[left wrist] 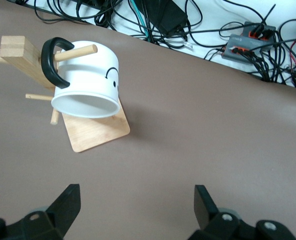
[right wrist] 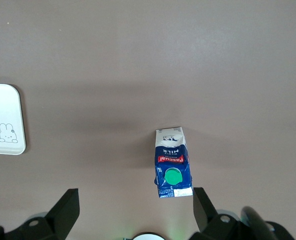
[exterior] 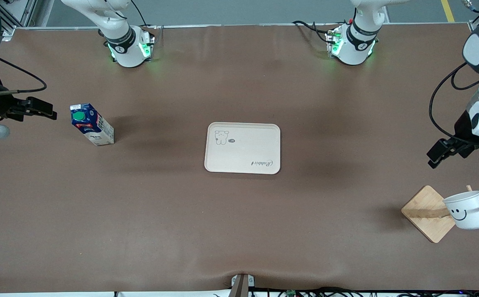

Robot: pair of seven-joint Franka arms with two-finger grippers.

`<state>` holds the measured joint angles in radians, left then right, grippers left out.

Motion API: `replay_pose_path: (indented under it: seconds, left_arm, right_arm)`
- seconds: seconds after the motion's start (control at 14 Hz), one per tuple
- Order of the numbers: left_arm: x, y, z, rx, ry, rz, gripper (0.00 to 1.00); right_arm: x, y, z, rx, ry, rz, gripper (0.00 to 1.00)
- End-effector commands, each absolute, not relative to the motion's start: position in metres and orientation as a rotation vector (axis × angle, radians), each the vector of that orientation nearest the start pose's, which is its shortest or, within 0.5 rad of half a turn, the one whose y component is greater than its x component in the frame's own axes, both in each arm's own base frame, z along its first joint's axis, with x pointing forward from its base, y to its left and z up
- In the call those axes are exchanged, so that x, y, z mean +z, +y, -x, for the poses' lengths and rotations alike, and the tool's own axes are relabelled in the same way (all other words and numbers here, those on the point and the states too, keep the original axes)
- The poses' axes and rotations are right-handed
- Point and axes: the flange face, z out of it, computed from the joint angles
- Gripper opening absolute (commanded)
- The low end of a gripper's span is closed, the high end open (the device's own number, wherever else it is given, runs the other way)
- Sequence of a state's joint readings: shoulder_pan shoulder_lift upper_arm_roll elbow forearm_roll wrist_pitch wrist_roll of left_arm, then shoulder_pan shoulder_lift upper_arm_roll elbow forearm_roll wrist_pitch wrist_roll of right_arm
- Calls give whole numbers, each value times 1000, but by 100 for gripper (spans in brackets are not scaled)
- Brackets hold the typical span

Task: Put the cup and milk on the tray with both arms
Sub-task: 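Move the right gripper toward the milk carton while the left gripper reaches the mug, then grasp the milk carton with the right gripper while the left gripper grasps the mug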

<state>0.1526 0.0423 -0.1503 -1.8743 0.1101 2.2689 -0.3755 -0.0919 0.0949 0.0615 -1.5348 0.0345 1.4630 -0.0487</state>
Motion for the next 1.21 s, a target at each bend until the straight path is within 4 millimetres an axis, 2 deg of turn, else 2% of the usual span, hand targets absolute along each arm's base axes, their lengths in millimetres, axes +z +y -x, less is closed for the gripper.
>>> replay_pose_path:
  seconds: [0.0,0.07,0.21,0.43,0.57,0.64,0.71,0.86,0.93,1.14]
  left_arm:
    - [502,18,-608,-645,-532,3007,100]
    - [490,21,-610,-687,-536,3006,100]
    - [471,41,-617,-756,-569,2994,100]
    - [447,45,-629,-823,-568,2998,100]
    - [425,53,-638,-867,-518,2973,94]
    - [414,65,-642,-892,-481,2945,92]
    - [403,66,-647,-909,-429,2933,89]
    - [394,68,-654,-918,-431,2932,77]
    - [393,69,-658,-925,-429,2931,71]
    - [392,72,-673,-947,-432,2929,64]
  right_arm:
    - [577,-19,-574,272,-24,3069,100]
    - [568,-21,-576,299,-23,3061,100]
    - [565,-25,-575,319,-3,3055,100]
    - [556,-21,-567,449,-13,3033,100]
    - [541,-23,-572,497,-14,3030,100]
    - [539,-26,-572,505,-5,3027,100]
    - [532,-28,-574,521,-2,3023,100]
    - [523,-31,-576,550,7,3013,100]
    - [513,-30,-574,602,5,3001,100]
    - [496,-29,-569,666,5,2986,100]
